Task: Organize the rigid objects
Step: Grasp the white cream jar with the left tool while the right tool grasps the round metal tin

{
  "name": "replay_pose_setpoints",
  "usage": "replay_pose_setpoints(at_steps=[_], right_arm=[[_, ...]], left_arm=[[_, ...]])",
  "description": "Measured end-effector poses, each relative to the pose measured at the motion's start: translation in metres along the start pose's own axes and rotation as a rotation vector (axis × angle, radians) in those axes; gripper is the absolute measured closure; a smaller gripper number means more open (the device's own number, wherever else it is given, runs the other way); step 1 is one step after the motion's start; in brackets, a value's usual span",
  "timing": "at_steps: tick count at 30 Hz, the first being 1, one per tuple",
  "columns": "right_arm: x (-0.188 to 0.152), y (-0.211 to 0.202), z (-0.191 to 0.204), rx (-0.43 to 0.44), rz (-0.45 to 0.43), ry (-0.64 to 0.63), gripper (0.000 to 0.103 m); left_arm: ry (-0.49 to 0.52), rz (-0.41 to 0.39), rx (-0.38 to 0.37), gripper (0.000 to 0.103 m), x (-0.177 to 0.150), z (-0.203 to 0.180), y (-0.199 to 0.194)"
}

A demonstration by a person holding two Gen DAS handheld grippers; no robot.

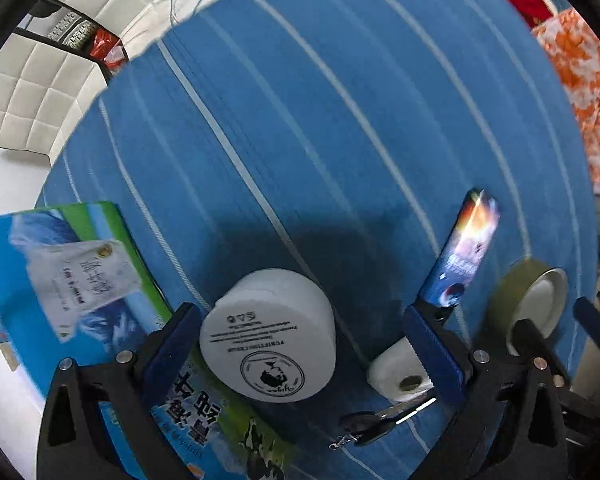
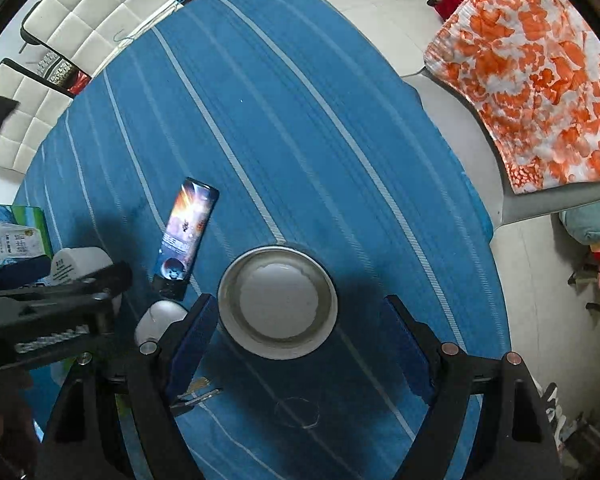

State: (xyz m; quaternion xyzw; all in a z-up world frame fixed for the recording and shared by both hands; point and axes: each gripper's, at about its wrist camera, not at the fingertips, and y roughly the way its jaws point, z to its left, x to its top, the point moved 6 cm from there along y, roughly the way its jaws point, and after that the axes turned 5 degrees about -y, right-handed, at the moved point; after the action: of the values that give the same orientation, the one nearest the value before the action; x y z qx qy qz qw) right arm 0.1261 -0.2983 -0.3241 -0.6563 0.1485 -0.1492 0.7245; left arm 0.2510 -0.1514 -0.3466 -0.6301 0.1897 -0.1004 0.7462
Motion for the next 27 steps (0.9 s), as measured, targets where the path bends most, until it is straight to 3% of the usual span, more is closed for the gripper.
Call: replay_pose_setpoints(at_steps=[5,7,9,12,14,17,21,24,27], right_arm=[[0.001,0.005,-0.005,0.006,0.007,0.008,0.018],[0.002,0.007,-0.006,0.008,0.009,0.011,0.018],[0.002,0.009,-0.006,0.005,0.012,0.009,0.023],[0.003,0.011,-0.003,0.025,0.015,0.004,0.032],[0.004,0.01,-0.001,0.038,0.008,-0.012,0.045],[0.001,0.005,-0.005,-0.022,0.015,-0.045,0.045],[-0.001,0.006,-0.024,0.002,0.04,-0.031,0.045],[0.001,0.007,-0.028,0.035,0.053,-0.007,0.043],[0.001,0.011,-0.023,0.015,0.051,-0.016,0.042]], left_arm=[[0.013,0.027,0.016,0.001,-0.006,-0.006,0.012],[-0.007,0.025,0.001,0.007,-0.008,-0.005,0.014],[-0.023,0.029,-0.011,0.023,-0.009,-0.006,0.017],[-0.035,0.01,-0.056,0.037,-0.014,-0.007,0.012],[-0.057,-0.001,-0.105,0.037,-0.02,-0.014,0.01],[-0.089,-0.037,-0.157,0.037,-0.026,-0.024,0.005],[-0.09,-0.035,-0.202,0.037,-0.036,-0.036,0.006],[-0.083,-0.002,-0.197,0.037,-0.042,-0.043,0.015],[-0.055,-0.017,-0.161,0.036,-0.047,-0.054,0.017]])
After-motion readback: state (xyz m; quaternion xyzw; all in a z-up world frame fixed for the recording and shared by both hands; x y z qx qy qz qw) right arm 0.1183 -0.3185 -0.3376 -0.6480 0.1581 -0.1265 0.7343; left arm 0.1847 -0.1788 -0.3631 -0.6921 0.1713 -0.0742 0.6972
